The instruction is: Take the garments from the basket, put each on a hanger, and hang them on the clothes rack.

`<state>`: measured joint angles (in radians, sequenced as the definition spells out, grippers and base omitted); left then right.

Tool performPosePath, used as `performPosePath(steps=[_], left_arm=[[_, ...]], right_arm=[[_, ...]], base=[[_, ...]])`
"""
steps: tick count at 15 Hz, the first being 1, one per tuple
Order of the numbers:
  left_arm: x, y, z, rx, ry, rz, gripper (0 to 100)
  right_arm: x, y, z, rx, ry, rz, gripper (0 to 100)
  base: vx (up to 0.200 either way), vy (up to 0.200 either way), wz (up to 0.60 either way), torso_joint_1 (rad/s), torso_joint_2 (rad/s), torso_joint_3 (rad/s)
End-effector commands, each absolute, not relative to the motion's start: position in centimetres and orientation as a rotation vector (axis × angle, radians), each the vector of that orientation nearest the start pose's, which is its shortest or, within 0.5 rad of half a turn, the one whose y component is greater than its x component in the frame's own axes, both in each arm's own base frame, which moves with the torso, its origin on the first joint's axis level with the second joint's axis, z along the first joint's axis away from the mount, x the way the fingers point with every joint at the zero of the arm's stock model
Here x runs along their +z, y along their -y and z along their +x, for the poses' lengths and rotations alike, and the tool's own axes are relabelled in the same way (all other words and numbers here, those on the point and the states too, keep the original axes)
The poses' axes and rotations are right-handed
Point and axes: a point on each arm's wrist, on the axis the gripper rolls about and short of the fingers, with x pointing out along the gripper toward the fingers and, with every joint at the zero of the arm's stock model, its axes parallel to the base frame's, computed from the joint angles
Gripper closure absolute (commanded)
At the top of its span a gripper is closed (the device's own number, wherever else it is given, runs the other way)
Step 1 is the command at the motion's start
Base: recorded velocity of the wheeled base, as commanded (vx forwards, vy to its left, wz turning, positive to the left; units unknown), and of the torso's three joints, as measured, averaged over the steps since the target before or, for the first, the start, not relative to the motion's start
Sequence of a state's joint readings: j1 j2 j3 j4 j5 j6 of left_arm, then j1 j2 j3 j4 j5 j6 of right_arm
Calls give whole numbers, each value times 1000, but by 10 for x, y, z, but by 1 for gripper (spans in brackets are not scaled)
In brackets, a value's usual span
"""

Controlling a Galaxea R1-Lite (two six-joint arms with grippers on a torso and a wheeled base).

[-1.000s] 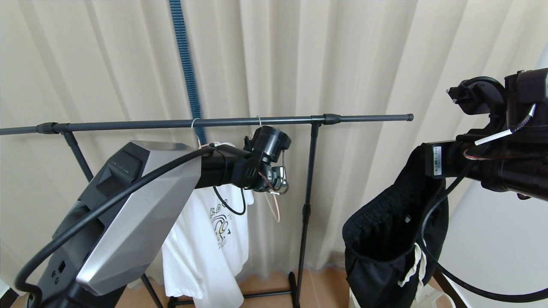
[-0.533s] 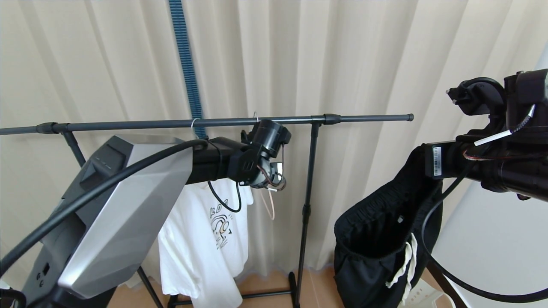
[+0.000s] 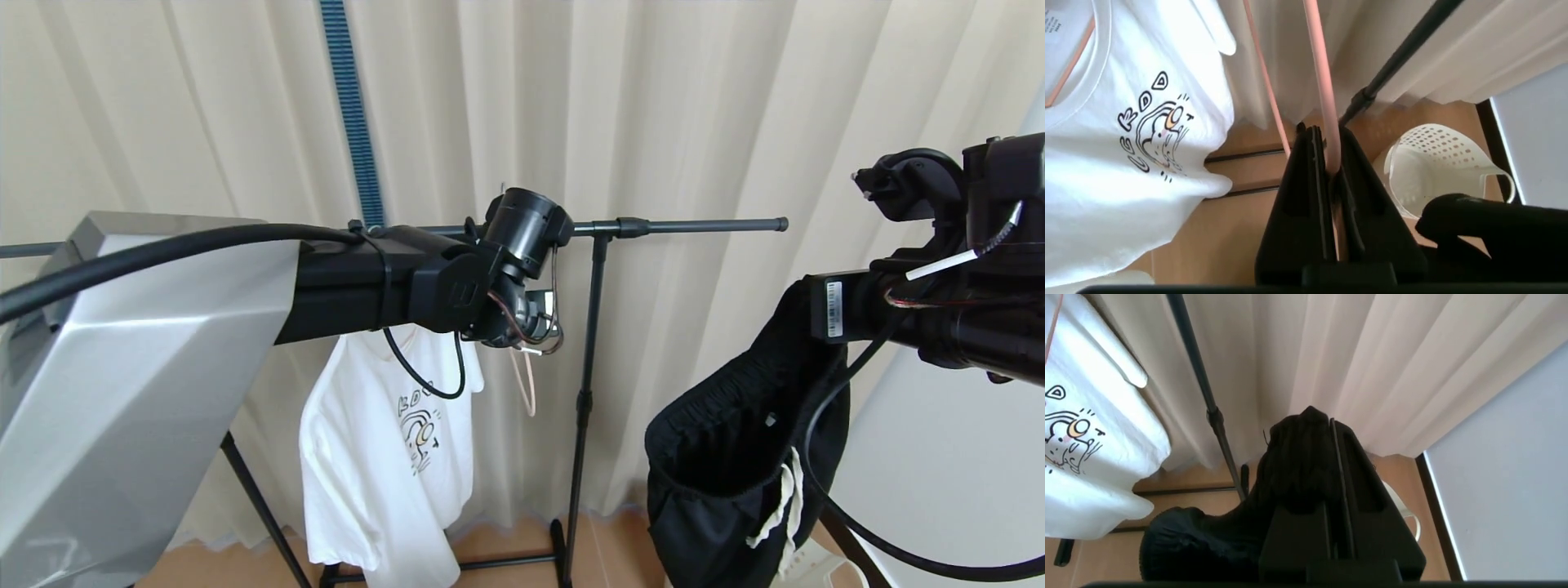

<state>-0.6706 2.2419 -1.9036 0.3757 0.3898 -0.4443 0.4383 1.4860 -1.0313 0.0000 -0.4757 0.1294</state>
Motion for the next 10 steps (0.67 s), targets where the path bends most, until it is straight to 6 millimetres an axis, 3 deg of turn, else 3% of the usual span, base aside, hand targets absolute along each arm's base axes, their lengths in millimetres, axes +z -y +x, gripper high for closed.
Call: performPosePath(steps=[1, 10], left_arm=[[199, 269, 343, -142, -646, -70, 100], [215, 234, 281, -167, -688, -22, 100]], right_arm=[[246, -98, 234, -62, -404, -73, 100], [246, -99, 234, -63, -405, -73, 100]], base=[[0, 0, 0, 0, 0, 0], [0, 0, 0, 0, 0, 0]])
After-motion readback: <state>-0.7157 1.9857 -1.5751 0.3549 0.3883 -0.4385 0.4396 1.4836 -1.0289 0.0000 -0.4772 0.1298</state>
